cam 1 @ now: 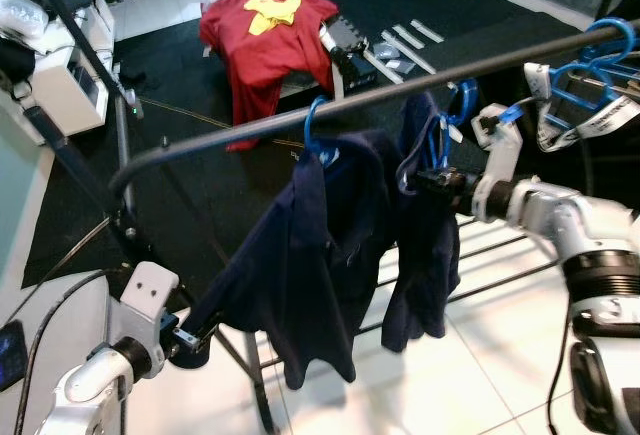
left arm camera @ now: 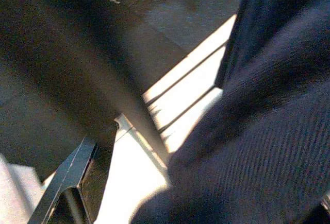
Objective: Hang hanger
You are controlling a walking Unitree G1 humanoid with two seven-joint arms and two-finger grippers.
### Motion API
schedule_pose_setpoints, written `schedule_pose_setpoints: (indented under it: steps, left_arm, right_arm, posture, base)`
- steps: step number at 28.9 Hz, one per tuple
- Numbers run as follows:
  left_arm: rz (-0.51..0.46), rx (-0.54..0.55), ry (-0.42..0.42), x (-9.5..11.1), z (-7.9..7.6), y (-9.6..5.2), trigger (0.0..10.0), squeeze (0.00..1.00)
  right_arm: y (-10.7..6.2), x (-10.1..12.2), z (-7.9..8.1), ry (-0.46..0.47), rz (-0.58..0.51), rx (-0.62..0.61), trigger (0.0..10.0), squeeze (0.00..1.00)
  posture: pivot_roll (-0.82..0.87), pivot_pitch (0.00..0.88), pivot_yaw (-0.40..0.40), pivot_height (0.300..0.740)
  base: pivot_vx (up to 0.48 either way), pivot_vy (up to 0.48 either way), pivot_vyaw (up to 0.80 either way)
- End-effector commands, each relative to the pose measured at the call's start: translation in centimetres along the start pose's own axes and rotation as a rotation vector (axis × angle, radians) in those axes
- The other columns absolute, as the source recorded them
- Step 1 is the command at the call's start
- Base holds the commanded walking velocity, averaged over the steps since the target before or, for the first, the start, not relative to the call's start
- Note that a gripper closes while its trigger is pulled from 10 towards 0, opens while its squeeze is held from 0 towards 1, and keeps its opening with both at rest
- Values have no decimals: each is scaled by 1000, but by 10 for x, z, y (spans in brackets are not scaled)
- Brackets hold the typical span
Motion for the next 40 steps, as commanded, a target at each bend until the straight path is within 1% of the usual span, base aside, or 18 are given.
schedule_pose_setpoints:
  steps: [1,6,7,8,9,10,13,15,18,19,22,23,24,25,33,38,39,40]
  left_arm:
    - [40,33,4,-7,10,-7,10000,0]
    - [47,34,3,-9,10,-9,10000,0]
    - [54,36,3,-10,10,-11,10000,0]
    - [54,36,3,-10,10,-11,10000,0]
    - [57,36,2,-10,10,-12,10000,0]
    - [57,36,2,-10,10,-12,10000,0]
    - [58,35,4,-9,11,-12,10000,0]
    - [58,35,4,-9,11,-12,10000,0]
    - [51,34,9,-5,12,-13,10000,0]
    - [49,34,11,-3,12,-13,10000,0]
    - [49,34,11,-3,12,-13,10000,0]
    - [48,34,14,-2,13,-13,10000,0]
    - [48,35,16,-1,13,-14,10000,0]
    - [48,36,17,-1,13,-14,10000,0]
    - [55,40,6,-3,12,-13,10000,0]
    - [54,51,-23,-5,10,-10,10000,0]
    - [48,76,-45,-6,14,-7,10000,0]
    - [48,76,-45,-6,14,-7,10000,0]
  right_arm:
    - [6,25,16,-97,-109,104,10000,0]
    - [6,25,16,-116,-100,110,10000,0]
    - [10,25,0,-82,-85,-7,10000,0]
    - [10,25,0,-82,-85,-7,10000,0]
    - [11,25,-12,-31,-63,-100,10000,0]
    - [11,25,-12,-31,-63,-100,10000,0]
    - [7,12,-32,45,24,-262,10000,0]
    - [7,12,-32,45,24,-262,10000,0]
    - [1,-4,-44,52,110,-365,10000,0]
    - [-2,-8,-48,43,131,-386,10000,82]
    - [-2,-8,-48,43,131,-386,10000,82]
    - [-4,-11,-50,36,143,-399,10000,537]
    - [-6,-13,-52,32,158,-408,10000,894]
    - [-7,-17,-52,33,176,-408,10000,1000]
    - [-5,-27,-51,28,215,-402,10000,1000]
    - [-2,-22,-41,-26,110,-311,10000,1000]
    - [-4,-22,-24,-37,33,-228,10000,1000]
    - [-4,-22,-24,-37,33,-228,10000,1000]
  posture:
    - [68,165,139,740]
    - [71,167,136,740]
    - [74,167,136,740]
    - [74,167,136,740]
    - [79,167,137,740]
    - [79,167,137,740]
    - [87,168,139,740]
    - [87,168,139,740]
    - [96,171,144,740]
    - [101,174,147,740]
    - [101,174,147,740]
    - [102,175,148,740]
    - [101,176,148,740]
    - [101,174,146,740]
    - [91,168,138,740]
    - [77,148,120,740]
    - [61,124,95,740]
    - [61,124,95,740]
  base:
    - [0,0,0]
    - [0,0,0]
    - [0,0,0]
    - [0,0,0]
    - [0,0,0]
    - [0,0,0]
    - [0,0,0]
    - [0,0,0]
    - [0,0,0]
    - [0,0,0]
    - [0,0,0]
    - [0,0,0]
    - [0,0,0]
    - [0,0,0]
    - [0,0,0]
    - [0,0,0]
    - [0,0,0]
    - [0,0,0]
Point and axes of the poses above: a point about 5 cm out from each wrist's last joint towards the gripper, its own y axis pointing out of the wrist towards the gripper, its own x axis along the axis of the wrist's last joint, z = x × y, the point moved 1 cm from there along y, pointing out of the wrist towards the gripper, and after that the axes turned 12 degrees about -y, right-handed, at the moved point
